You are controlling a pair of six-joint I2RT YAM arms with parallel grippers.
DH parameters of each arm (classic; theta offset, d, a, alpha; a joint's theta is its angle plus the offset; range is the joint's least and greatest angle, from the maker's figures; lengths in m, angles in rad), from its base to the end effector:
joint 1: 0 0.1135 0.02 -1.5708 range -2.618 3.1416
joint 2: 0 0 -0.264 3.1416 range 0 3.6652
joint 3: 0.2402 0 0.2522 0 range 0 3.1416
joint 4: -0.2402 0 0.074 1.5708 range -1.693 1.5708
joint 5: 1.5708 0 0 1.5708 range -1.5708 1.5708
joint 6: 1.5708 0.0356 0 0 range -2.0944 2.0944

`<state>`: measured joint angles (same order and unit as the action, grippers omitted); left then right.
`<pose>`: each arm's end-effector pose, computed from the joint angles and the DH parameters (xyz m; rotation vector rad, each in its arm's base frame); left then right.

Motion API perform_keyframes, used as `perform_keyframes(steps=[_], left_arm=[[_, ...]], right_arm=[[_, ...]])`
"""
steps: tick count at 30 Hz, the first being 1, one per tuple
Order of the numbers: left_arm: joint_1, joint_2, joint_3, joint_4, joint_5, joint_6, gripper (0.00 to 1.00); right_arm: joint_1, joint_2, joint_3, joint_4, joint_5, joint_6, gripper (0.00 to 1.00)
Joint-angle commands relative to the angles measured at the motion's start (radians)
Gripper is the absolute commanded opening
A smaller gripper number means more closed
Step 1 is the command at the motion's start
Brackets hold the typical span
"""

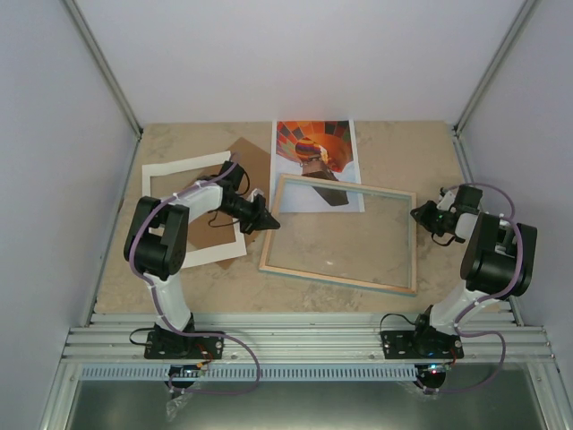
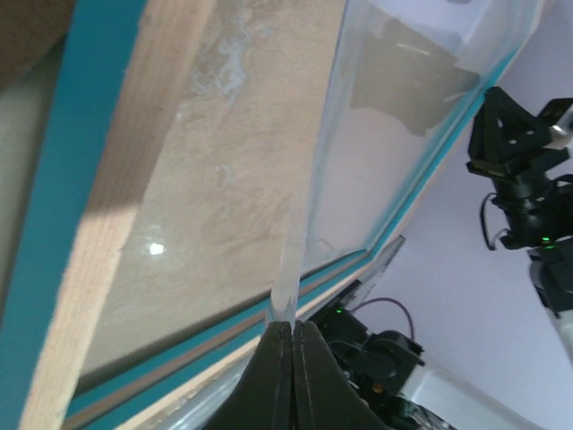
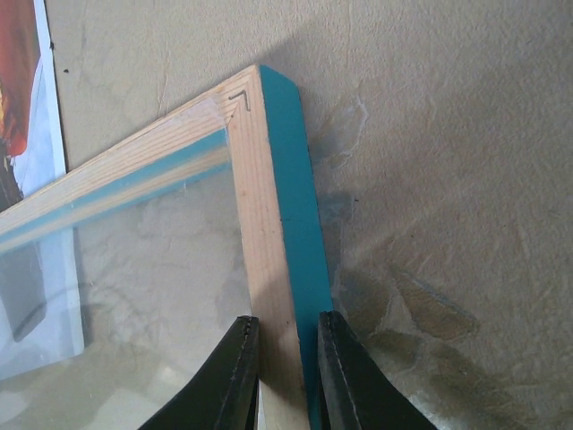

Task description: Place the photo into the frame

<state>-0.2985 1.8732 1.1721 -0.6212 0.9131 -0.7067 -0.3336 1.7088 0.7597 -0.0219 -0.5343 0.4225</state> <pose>0.3244 -0.1293 0.1605 0.3726 -2.5910 1.2818 0.2958 -0.0833 0.1244 0.7200 2.3813 0.7118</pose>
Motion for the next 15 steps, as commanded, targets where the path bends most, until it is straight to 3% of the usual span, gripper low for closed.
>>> perform_keyframes(steps=[1,15], left_arm=[[-0.011,-0.004,-0.011,0.058,0.138,-0.086,0.0],[0.014,-0.061,-0.027,0.159,0.257,-0.245,0.0]], right_arm=[[0.007,0.015,-0.017,-0.032,-0.026,0.037,0.01],[0.005,0.02,-0.022,-0.032,-0.017,0.04,0.0]])
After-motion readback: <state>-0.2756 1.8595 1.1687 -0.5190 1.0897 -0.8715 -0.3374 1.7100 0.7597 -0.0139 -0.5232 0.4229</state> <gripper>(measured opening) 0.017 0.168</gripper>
